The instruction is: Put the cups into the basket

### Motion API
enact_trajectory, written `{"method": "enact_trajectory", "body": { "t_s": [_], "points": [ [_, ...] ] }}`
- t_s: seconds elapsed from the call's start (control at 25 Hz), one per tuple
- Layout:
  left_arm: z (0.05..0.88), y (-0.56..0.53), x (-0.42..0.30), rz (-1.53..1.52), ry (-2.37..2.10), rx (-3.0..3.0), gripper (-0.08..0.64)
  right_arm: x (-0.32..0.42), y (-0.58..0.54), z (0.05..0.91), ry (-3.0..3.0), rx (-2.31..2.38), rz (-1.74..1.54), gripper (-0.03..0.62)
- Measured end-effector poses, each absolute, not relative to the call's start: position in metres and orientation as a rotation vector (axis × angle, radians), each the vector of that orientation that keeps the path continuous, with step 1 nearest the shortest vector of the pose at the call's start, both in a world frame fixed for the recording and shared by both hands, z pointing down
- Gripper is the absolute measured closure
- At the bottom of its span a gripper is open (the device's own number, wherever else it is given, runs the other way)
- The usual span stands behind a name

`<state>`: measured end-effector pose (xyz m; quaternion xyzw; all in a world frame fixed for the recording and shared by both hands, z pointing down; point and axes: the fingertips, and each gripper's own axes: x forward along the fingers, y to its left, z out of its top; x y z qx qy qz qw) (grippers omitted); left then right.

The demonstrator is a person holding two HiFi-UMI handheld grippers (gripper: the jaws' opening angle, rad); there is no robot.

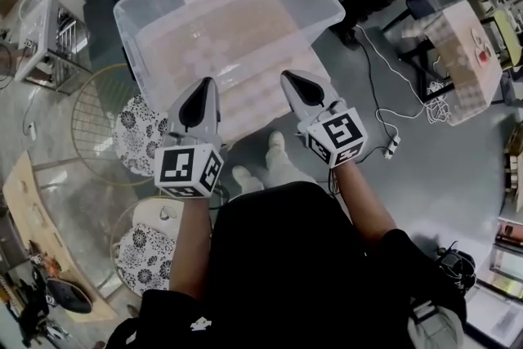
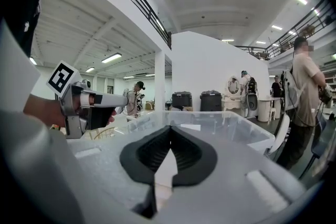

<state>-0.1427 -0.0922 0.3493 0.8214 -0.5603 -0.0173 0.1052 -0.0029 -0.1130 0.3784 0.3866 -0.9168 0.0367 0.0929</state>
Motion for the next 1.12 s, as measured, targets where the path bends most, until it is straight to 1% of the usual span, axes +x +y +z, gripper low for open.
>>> {"method": "enact_trajectory", "body": {
  "t_s": [0.32, 0.72, 0.84, 1.0, 1.12],
  "points": [
    [0.356, -0.135, -0.123, 0.007, -1.645, 2.421, 0.555, 0.053, -0.153, 0.442, -2.63, 1.202, 0.256, 0.592],
    [0.367, -0.186, -0.082, 0.102, -1.568, 2.44, 0.555, 0.101, -0.194, 0.522, -2.523, 1.157, 0.425, 0.591],
    [0.372, -0.195, -0.074, 0.131, -1.556, 2.436, 0.555, 0.106, -0.201, 0.554, -2.453, 1.08, 0.41, 0.576],
    [0.379, -0.204, -0.065, 0.165, -1.549, 2.425, 0.555, 0.112, -0.213, 0.598, -2.358, 0.992, 0.402, 0.54],
    [0.384, -0.209, -0.063, 0.191, -1.562, 2.408, 0.555, 0.113, -0.219, 0.628, -2.281, 0.89, 0.342, 0.525]
  ]
}}
